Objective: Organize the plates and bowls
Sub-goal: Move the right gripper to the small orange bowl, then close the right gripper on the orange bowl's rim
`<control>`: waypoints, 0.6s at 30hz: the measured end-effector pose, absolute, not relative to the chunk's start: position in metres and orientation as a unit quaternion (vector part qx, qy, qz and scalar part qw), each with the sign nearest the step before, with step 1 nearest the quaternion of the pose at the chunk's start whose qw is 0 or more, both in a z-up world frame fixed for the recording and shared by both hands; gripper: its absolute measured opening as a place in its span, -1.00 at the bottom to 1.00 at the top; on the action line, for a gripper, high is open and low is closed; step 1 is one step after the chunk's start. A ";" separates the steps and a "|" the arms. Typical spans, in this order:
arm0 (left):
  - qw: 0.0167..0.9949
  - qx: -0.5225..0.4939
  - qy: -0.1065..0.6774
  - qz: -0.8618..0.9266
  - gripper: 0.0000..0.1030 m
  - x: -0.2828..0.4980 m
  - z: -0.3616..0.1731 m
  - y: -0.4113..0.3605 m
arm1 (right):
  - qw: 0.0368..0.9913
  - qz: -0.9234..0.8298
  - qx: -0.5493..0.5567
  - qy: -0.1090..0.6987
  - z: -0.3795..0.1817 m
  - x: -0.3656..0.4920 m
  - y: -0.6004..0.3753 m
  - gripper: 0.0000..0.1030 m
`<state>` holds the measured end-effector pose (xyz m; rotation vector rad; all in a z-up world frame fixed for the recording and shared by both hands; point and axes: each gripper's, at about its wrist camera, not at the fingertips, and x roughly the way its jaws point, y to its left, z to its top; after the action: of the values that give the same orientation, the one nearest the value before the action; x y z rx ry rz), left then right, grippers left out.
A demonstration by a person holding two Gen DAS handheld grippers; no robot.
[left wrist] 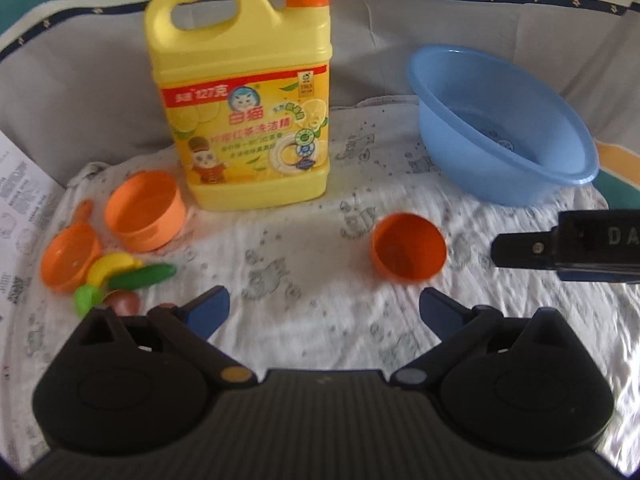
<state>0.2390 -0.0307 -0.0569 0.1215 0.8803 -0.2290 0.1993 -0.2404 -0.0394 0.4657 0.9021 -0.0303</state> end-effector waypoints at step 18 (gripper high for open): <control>0.868 0.028 0.467 -0.168 -0.49 0.297 -0.102 -0.061 | 0.855 0.031 0.264 0.445 -0.093 0.268 -0.228 -0.81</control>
<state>0.2968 -0.0605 -0.1017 0.0593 0.9781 -0.3519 0.2676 -0.2280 -0.0932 0.5540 0.9356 0.0645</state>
